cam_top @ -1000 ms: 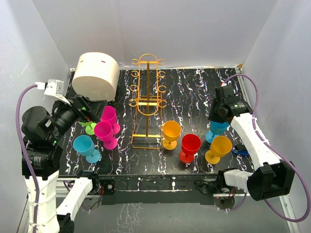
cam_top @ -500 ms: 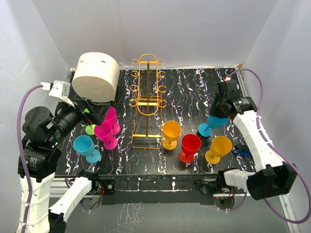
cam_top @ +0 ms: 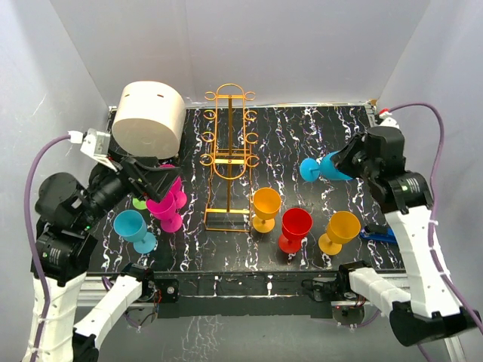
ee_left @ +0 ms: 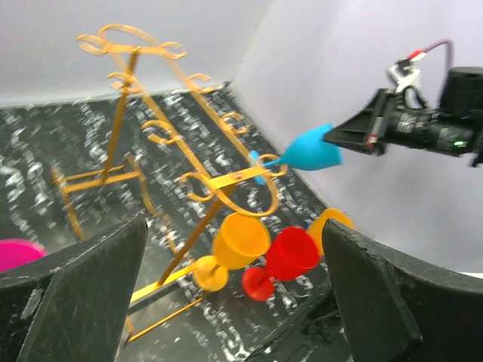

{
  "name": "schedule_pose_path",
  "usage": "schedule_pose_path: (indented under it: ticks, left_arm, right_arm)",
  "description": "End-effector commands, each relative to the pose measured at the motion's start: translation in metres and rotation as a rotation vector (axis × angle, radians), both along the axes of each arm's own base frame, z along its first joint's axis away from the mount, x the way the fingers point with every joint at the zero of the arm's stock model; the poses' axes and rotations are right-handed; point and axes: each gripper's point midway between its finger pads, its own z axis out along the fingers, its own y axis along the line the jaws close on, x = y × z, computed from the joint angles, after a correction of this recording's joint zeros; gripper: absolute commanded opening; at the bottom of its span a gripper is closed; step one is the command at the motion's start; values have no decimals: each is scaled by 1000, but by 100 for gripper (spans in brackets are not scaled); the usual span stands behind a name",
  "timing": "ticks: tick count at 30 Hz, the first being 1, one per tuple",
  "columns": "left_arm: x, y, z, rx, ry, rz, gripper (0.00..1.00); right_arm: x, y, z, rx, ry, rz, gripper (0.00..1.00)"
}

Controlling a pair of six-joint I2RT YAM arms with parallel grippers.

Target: Place the wine glass upside down on the wine glass rack

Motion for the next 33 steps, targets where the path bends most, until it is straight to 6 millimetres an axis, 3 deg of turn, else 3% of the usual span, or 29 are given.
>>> schedule_pose_path:
  ticks: [1,8,11,14,23,33]
  left_arm:
    - [-32,-22,50,-108,-130,-185,99]
    - [-38,-31,78,-178,-212,-262,99]
    - [-33,-38,89,-199,-245,-301,99]
    - [-26,-42,103,-229,-280,-316,99]
    - [20,-75,110,-475,-160,-494,99]
    - [72,-108,103,-731,15,-524,99]
  right_arm:
    - [-2,9,88,112,-329,27,0]
    - [-28,21,160,254,-640,91,0]
    - [-38,29,177,323,-733,135,0]
    - [-44,37,189,383,-801,184,0]
    - [-52,55,229,453,-975,325,0]
    - [-40,55,239,544,-1003,301,0]
